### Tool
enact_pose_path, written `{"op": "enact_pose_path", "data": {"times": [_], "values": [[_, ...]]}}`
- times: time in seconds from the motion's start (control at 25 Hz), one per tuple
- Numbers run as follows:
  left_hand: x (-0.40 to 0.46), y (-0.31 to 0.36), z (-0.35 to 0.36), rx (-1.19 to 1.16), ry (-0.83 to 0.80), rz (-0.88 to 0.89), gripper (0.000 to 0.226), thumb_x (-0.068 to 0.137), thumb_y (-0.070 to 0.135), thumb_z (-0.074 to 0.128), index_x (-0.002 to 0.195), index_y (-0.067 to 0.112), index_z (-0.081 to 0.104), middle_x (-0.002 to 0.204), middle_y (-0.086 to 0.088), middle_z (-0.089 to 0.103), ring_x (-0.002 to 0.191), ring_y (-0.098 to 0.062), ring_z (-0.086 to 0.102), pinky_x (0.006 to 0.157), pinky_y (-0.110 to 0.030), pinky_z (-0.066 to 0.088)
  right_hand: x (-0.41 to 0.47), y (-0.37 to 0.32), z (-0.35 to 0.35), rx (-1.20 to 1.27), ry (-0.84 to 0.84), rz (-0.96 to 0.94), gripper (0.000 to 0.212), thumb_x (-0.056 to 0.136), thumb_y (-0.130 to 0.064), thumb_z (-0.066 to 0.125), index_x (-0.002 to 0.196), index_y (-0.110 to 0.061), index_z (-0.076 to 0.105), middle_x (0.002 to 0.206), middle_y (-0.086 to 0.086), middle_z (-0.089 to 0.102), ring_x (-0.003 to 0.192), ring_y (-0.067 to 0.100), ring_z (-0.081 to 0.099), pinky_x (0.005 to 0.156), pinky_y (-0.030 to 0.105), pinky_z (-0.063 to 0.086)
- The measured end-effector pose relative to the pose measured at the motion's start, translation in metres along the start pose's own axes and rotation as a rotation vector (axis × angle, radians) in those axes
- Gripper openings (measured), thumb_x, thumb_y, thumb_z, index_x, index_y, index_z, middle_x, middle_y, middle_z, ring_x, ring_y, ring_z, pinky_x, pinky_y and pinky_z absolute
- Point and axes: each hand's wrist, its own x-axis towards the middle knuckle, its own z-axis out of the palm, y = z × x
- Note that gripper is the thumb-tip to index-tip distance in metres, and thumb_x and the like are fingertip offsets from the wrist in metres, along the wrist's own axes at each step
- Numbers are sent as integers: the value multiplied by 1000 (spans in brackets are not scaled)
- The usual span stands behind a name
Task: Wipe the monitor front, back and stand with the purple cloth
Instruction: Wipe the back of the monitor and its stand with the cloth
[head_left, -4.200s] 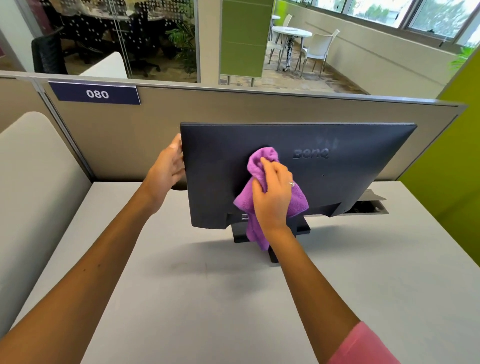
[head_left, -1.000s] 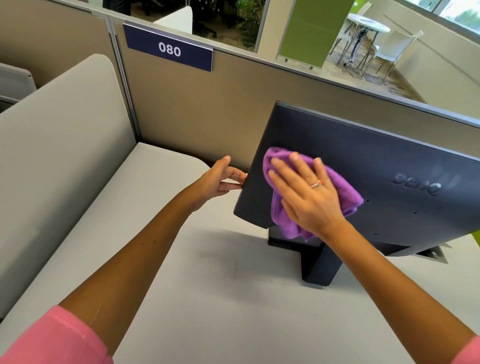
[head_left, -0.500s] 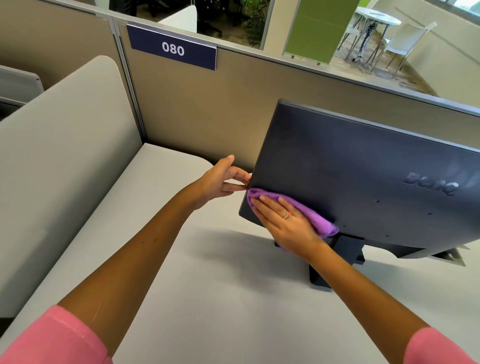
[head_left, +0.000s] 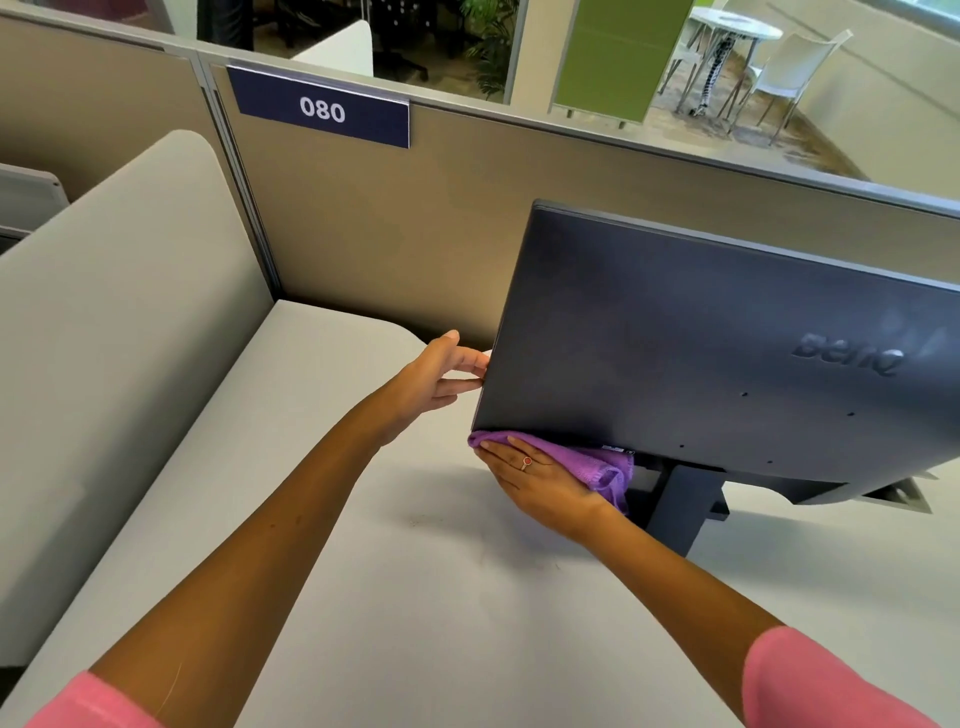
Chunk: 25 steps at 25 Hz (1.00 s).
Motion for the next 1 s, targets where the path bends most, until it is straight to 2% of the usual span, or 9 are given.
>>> {"op": "enact_pose_path", "data": {"times": [0.16,0.24,0.44,0.52,0.6,0.76,0.8,0.88,1.0], "values": [[-8,1,11,1,29,-13,52,104,36,16,133,10,51,142,-5,47,131,-21,45,111,-35,27,-30,24,-7,97,7,-7,65,75,-17,70,135,-7,48,149,6,37,137,25,33,111,41,15],[-9,1,14,-6,42,-11,52,104,34,16,134,9,50,144,-6,45,133,-23,42,112,-36,25,-50,30,-10,159,-15,37,69,70,-22,77,133,-12,51,146,3,42,135,24,38,109,41,19],[-15,0,23,-23,92,6,53,104,35,14,133,10,50,143,-7,46,134,-23,40,113,-39,22,-87,25,-34,368,-25,330,89,44,-30,93,125,-11,60,135,6,54,127,29,49,105,43,29],[-18,1,26,-18,119,25,53,104,39,13,135,14,48,145,-5,44,136,-23,38,114,-41,21,-99,26,-46,429,15,443,93,42,-28,94,126,-10,59,135,7,55,125,32,50,103,47,32],[-22,6,31,10,214,129,48,103,41,17,143,21,36,152,-1,32,139,-20,31,113,-37,21,-109,31,-55,437,130,576,84,56,-22,89,130,-7,53,138,9,51,127,34,47,105,48,32],[-43,38,40,386,599,650,52,102,38,28,149,21,18,157,-1,13,142,-14,21,106,-9,18,-100,37,-59,533,317,780,71,77,-12,74,139,-4,41,146,11,39,137,33,33,110,47,34],[-46,51,43,485,643,761,53,101,37,29,149,19,18,158,-4,12,143,-16,18,110,-12,16,-93,35,-58,550,292,736,73,76,-11,76,139,-3,40,147,12,39,136,34,34,109,46,35],[-50,72,47,656,669,877,55,100,36,31,150,18,18,159,-7,10,146,-21,10,117,-30,15,-80,30,-54,573,201,593,78,70,-11,80,137,-5,43,144,11,43,133,32,40,106,45,38],[-57,90,51,823,646,922,56,99,35,31,150,16,19,159,-7,8,147,-23,2,119,-44,9,-74,24,-47,508,6,480,76,72,-20,79,139,-10,42,146,5,42,134,25,40,109,37,27]]}}
